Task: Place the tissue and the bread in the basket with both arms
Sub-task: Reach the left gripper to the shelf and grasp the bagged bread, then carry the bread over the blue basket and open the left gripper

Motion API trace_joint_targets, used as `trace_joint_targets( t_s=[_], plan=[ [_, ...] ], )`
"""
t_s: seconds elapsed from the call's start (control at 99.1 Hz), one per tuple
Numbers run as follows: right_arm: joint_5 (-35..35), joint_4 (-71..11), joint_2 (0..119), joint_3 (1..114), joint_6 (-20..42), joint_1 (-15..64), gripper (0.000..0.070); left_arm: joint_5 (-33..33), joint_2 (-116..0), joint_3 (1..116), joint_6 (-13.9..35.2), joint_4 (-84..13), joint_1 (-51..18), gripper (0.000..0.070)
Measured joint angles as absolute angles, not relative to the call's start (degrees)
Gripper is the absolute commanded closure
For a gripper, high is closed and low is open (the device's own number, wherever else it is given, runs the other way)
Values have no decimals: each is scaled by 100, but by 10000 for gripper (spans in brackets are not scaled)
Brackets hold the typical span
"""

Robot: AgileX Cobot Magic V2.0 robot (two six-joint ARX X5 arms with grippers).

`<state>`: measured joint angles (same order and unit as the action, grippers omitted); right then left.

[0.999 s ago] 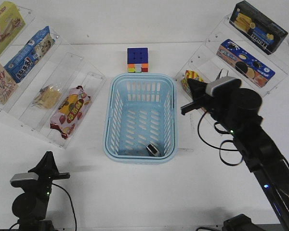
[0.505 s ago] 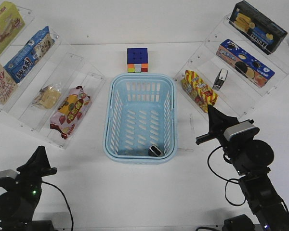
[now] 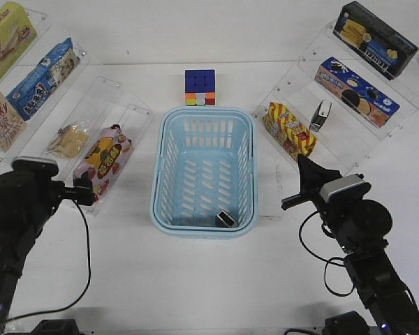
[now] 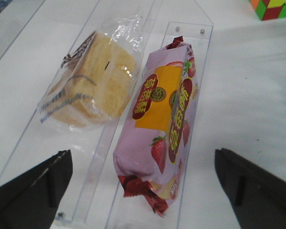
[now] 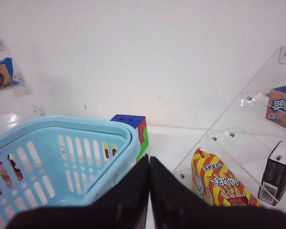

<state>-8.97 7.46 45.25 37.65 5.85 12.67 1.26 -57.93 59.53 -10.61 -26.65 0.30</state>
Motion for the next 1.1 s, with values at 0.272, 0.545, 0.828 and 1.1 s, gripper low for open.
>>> trace_joint_targets(
  t_s=[0.272,0.545,0.828,1.1],
  plan=[
    [-897,751,4525,3765,585,1267,700,-917,-7129,7022,-2637,-2812,-115,90],
    [-897,751,4525,3765,585,1267,700,-930,-7782,7046,-3186,-2276,-126,97],
    [-897,751,4525,3765,585,1267,700,-1081,-8079,7046,-3229,-2176,-126,603],
    [-897,751,4525,3765,585,1267,700,-1120,-7867,7122,-3225,-2217,-211,619]
  ],
)
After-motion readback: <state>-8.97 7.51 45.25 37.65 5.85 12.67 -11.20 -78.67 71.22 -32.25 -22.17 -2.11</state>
